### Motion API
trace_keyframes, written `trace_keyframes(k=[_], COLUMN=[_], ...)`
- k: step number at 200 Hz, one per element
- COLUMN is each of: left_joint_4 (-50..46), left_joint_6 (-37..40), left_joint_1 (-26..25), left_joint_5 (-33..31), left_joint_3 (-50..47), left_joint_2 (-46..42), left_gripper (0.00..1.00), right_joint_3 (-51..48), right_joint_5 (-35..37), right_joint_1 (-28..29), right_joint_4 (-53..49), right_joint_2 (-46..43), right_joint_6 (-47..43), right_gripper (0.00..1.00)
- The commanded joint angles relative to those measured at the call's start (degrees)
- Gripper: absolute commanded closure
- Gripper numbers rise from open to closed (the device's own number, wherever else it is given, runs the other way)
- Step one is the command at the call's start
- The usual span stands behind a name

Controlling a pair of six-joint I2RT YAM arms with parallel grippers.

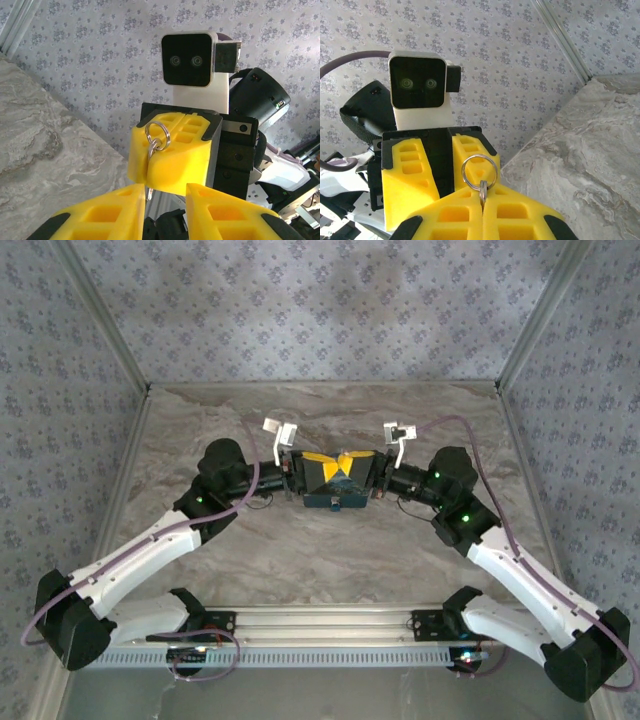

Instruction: Unlock a padlock with a key

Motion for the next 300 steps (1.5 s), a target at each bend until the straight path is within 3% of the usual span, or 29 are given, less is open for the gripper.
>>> trace_keyframes(k=[1,109,142,188,217,233,260,300], left_joint_4=[2.8,2.2,2.3,2.3,2.6,1.5,-5.7,-20.1], left_joint_6=[0.8,1.6,1.8,2.2,2.4,3.0,5.5,10.3], left_joint_1=[-0.4,-1.2,-1.3,-1.3,-1.4,-1.3,-1.3,-1.1], left_joint_5=[1.4,3.7,3.5,3.6,3.4,3.1,1.2,0.3], left_joint_3=[1.5,3.5,3.7,4.2,4.1,4.2,5.5,9.5], left_joint_2=[-0.1,1.6,1.8,2.3,2.3,2.1,2.1,3.2], left_gripper=[0.73,0.76,0.82,1.0,1.0,1.0,1.0,1.0], right_joint_3=[-0.5,-0.6,-0.8,-0.6,-0.9,-1.0,-1.5,-2.0], right_joint_5=[1.2,1.7,1.1,0.3,-0.2,0.0,3.1,3.9], right_joint_1=[0.5,1.4,1.6,2.0,2.1,2.1,0.9,-4.4], right_joint_4=[3.7,5.3,5.7,6.1,6.0,4.9,0.7,-5.1], right_joint_2=[-1.5,-1.8,-1.8,-1.9,-2.2,-2.7,-5.0,-8.8], right_joint_6=[1.9,2.9,2.8,2.7,2.6,2.0,0.4,-0.7], right_gripper=[0.93,0.93,0.94,0.93,0.91,0.85,0.54,0.5])
